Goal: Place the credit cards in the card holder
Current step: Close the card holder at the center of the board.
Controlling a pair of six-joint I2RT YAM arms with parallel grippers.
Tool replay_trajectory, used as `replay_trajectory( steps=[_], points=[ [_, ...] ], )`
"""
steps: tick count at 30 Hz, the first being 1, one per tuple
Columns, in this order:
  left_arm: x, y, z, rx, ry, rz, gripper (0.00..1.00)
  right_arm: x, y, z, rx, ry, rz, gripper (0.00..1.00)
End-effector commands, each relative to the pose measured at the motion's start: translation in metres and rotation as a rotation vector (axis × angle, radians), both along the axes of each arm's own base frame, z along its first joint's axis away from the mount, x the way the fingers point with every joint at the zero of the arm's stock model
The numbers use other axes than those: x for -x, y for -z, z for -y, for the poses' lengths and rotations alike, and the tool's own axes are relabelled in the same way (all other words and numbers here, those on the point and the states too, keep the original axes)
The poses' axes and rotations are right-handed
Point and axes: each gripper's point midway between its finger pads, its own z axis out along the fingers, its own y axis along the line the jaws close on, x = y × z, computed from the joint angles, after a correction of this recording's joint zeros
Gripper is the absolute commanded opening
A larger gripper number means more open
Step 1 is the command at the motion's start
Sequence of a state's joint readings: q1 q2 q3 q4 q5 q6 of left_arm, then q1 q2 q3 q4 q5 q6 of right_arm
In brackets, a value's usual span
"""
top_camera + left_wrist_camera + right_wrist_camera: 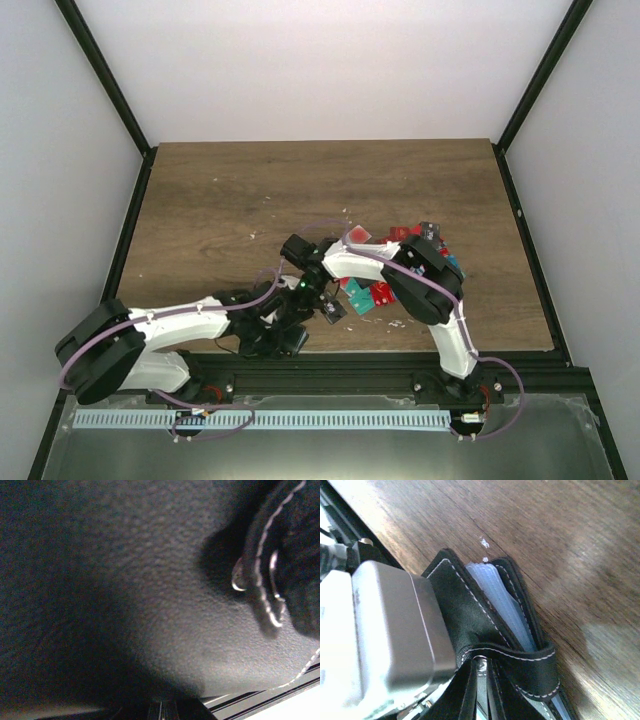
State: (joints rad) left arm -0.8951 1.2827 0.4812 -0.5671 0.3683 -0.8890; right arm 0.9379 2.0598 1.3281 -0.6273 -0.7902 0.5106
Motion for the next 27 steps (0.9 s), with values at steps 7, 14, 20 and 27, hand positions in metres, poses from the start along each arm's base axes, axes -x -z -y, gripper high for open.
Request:
replay_trajectory(
  steps=[7, 14, 20, 27],
  points=[
    [-0.045, -0.007, 0.032, 0.110, 0.022, 0.193, 0.04, 0.028, 0.077, 0.032, 0.457, -0.078, 0.081, 0.06],
    [-0.045, -0.001, 0.031, 0.160, -0.009, 0.226, 0.04, 0.030, 0.101, 0.042, 0.615, -0.074, 0.126, 0.01],
    [-0.042, 0.000, 0.026, 0.211, -0.052, 0.260, 0.04, 0.020, 0.096, 0.034, 0.574, -0.029, 0.157, 0.02],
    [-0.051, -0.017, 0.021, 0.221, -0.079, 0.325, 0.04, -0.031, 0.023, 0.020, 0.339, 0.127, 0.199, 0.05]
  ],
)
